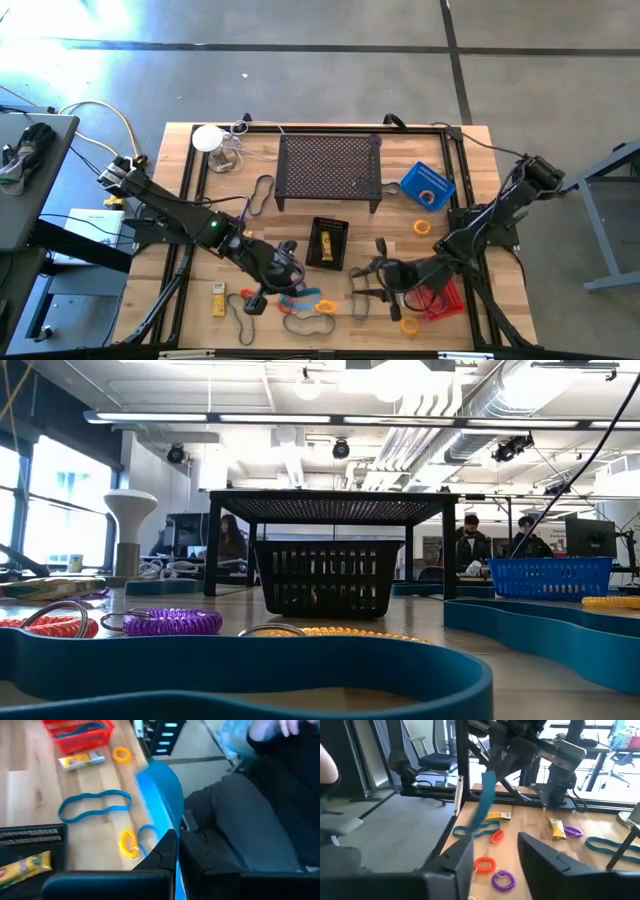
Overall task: Pick & Place Office Desk Supplies
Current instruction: Put the blue rubber band into the orange bin
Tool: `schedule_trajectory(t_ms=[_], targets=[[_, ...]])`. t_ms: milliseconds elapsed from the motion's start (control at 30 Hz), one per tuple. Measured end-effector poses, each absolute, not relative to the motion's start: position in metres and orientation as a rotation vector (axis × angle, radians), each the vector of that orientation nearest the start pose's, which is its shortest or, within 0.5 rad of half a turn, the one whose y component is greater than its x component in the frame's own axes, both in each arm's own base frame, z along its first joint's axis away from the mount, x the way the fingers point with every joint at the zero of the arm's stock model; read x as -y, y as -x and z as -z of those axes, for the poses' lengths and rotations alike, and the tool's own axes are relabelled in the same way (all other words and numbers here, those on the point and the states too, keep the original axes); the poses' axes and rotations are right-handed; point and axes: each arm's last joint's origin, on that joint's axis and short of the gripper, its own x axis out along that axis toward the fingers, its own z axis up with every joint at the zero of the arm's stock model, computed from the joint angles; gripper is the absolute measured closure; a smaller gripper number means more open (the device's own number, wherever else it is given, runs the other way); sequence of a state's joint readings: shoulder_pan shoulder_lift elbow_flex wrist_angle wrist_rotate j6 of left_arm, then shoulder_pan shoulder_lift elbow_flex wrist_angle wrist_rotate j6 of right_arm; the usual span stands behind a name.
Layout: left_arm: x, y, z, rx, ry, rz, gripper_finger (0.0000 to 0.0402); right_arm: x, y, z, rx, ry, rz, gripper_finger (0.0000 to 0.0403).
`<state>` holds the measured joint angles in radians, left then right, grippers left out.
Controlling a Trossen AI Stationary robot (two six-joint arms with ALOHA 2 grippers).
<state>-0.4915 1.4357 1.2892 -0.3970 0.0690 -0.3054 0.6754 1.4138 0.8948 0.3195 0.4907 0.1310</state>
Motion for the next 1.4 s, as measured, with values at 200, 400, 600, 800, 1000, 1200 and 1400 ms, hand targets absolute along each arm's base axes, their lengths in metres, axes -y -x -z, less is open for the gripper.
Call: schedule_trajectory(t_ms=[200, 400, 600, 800, 1000, 1200, 1400], targets=[[0.154, -0.289, -0.335, -0.588, 0.188, 0.441, 0.0401, -0.177, -0.271, -0.267, -0.179, -0.033, -0.247, 0.0171], [0.155, -0.303, -0.324, -0.602, 0.209, 0.480, 0.0401, -0.172, -0.292, -0.251, -0.158, 0.062, -0.299, 0.0132], [0.158, -0.309, -0.318, -0.603, 0.215, 0.495, 0.0401, -0.172, -0.307, -0.236, -0.101, 0.225, -0.283, 0.0129], [0.158, -0.309, -0.318, -0.604, 0.217, 0.502, 0.0401, -0.169, -0.316, -0.227, -0.087, 0.202, -0.360, 0.0128], [0.158, -0.309, -0.318, -0.602, 0.215, 0.497, 0.0401, -0.161, -0.322, -0.228, -0.056, 0.136, -0.414, 0.0128], [0.156, -0.310, -0.318, -0.599, 0.214, 0.483, 0.0401, -0.156, -0.325, -0.228, -0.054, 0.130, -0.508, 0.0129], [0.148, -0.314, -0.318, -0.590, 0.213, 0.437, 0.0401, -0.156, -0.325, -0.229, -0.045, 0.137, -0.521, 0.0156]])
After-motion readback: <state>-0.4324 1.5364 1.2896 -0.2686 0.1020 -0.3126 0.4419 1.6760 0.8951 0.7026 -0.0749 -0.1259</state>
